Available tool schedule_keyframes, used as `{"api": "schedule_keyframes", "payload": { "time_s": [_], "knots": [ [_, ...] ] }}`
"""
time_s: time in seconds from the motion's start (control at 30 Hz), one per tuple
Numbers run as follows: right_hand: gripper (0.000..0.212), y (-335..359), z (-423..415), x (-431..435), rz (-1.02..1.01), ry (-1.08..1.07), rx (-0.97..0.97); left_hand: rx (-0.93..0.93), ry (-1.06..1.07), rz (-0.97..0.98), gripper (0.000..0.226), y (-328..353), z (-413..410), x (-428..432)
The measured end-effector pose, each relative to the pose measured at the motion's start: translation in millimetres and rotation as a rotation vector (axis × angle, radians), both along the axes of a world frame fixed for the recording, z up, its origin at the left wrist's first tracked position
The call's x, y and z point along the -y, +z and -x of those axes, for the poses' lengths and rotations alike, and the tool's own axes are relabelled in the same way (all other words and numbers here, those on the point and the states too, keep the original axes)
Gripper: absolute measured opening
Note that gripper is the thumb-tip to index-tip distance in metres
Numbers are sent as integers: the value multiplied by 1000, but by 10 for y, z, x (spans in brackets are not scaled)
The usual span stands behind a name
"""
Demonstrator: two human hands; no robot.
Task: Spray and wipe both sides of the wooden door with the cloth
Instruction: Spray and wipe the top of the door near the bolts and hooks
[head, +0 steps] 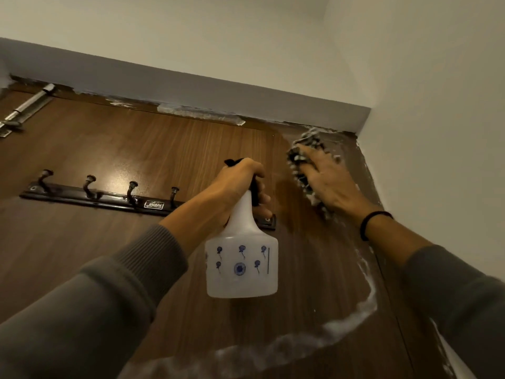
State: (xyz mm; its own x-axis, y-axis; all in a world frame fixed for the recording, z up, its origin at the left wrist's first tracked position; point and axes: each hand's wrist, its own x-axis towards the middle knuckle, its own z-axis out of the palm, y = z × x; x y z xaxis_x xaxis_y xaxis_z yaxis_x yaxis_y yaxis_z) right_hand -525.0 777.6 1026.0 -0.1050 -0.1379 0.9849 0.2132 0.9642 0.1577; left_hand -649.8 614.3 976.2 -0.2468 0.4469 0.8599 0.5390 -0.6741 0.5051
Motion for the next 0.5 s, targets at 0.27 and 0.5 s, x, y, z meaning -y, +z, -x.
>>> {"api": "schedule_keyframes", "payload": {
  "time_s": [0.27, 0.5],
  "knots": [
    [49, 500, 172, -545, -60, -315, -6, 55, -64, 51, 13, 104, 41, -2],
    [52, 1017, 624, -182, 40, -321, -47, 49, 27, 173, 12, 98, -36, 67]
  ]
}}
